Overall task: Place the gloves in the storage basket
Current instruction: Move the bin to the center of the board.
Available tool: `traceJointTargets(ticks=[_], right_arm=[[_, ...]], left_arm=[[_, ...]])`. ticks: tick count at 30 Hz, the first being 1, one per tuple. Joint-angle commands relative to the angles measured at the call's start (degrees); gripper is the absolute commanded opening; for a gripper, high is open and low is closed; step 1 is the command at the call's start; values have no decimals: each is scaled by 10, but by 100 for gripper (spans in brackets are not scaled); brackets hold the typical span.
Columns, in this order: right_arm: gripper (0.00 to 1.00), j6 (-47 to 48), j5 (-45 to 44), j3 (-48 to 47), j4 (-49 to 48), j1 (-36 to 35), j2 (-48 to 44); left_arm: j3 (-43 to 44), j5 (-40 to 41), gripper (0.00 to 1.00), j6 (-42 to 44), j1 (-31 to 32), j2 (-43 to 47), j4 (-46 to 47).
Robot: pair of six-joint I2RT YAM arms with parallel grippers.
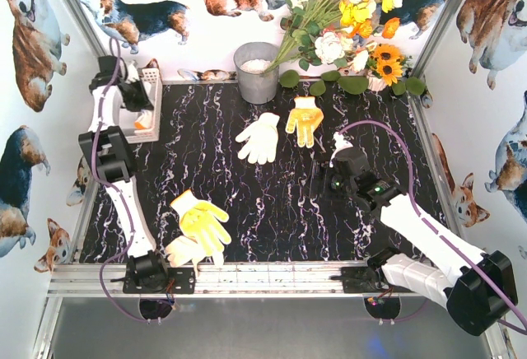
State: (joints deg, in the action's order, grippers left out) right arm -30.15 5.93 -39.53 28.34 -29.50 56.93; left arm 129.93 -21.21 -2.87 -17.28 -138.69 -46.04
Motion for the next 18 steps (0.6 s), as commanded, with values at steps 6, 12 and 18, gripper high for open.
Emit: traceJointTargets(ticks=[6,12,18], right_arm=[[72,-3,-5,14,-35,3,-21],[72,-3,-4,17,-36,3,-24],[72,-2,-4,18,-38,3,-22]], left_arm=[[-99,-70,0,-23,71,57,52],[-156,-102,0,-65,104,99,106],[-147,-62,0,-106,96,131,152]])
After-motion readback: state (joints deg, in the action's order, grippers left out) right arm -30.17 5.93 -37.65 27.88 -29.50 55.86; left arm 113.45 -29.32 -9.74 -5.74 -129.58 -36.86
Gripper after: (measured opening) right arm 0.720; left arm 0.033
